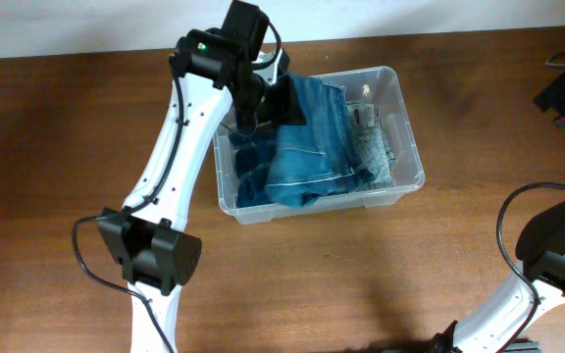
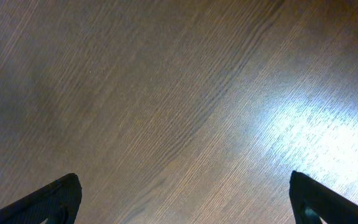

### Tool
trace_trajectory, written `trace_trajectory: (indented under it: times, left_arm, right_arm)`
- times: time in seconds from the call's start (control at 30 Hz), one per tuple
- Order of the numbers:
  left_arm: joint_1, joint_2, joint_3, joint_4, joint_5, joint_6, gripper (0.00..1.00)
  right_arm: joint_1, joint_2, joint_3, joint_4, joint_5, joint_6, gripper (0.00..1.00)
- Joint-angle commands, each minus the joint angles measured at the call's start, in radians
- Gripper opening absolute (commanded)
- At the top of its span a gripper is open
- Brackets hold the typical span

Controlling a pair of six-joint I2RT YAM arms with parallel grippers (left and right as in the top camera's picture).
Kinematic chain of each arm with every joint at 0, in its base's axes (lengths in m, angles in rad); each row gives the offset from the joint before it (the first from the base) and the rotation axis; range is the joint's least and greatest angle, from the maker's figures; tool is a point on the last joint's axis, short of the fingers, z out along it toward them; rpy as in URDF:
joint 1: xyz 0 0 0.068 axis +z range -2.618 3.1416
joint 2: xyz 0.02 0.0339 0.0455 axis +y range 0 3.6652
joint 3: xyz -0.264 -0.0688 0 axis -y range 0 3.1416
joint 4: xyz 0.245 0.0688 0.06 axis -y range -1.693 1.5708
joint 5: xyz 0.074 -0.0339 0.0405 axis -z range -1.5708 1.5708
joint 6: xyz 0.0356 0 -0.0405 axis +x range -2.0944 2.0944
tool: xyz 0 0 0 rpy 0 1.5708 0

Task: Pack container
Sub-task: 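Lower the dark blue jeans onto the garments in the bin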

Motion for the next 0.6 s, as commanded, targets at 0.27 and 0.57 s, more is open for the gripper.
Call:
trace_trajectory:
  times: [0.27, 0.57]
  left_arm:
    - [-0.001, -0.030, -0.051, -0.001, -0.546, 0.042, 0.99]
    - [-0.001, -0.030, -0.051, 0.007, -0.650, 0.063, 0.99]
  right_arm:
    - [0.002, 0.005, -0.004, 0.000, 0.006, 0.012, 0.98]
    - [0.002, 0.005, -0.004, 0.000, 0.006, 0.012, 0.98]
